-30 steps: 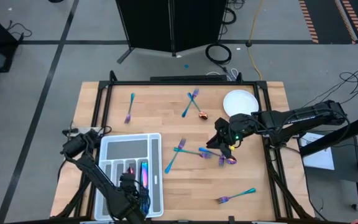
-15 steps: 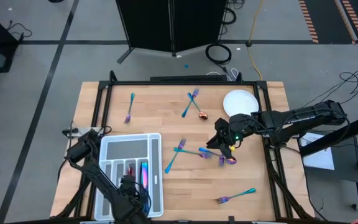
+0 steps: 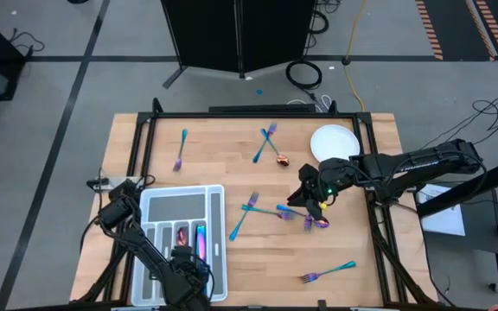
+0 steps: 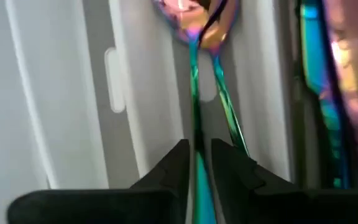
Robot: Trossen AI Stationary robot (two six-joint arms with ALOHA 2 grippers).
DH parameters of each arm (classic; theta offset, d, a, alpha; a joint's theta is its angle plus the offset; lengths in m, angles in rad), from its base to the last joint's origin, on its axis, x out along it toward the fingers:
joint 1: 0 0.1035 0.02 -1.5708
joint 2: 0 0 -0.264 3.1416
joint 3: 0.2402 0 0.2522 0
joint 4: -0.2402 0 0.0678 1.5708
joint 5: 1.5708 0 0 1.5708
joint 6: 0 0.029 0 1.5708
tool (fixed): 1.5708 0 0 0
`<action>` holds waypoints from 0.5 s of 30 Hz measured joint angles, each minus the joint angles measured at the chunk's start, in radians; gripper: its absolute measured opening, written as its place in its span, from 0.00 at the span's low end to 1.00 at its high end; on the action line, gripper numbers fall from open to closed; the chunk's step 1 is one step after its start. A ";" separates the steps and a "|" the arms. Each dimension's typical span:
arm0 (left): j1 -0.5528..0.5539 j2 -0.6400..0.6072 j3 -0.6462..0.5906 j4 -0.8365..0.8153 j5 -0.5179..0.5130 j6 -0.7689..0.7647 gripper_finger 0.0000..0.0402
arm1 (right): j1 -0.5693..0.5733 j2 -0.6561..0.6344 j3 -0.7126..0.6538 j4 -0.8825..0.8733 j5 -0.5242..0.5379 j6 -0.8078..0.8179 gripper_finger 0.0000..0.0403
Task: Sort silverware
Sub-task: Put the bottom right iridescent spoon into the cutlery tray, then put the bottom iridescent spoon into the cutlery tray
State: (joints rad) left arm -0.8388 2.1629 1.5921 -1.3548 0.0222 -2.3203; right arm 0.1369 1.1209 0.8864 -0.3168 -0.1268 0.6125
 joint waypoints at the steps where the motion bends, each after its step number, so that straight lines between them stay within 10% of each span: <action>1: 0.000 0.000 0.000 0.000 0.007 0.005 0.20 | 0.000 0.000 0.000 0.000 0.000 0.000 0.16; 15: -0.001 -0.022 0.134 -0.210 -0.045 0.155 0.41 | 0.000 0.000 0.000 0.001 0.000 -0.013 0.16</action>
State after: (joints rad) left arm -0.8396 2.1412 1.7265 -1.5652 -0.0230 -2.1654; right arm 0.1368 1.1206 0.8864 -0.3157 -0.1265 0.5998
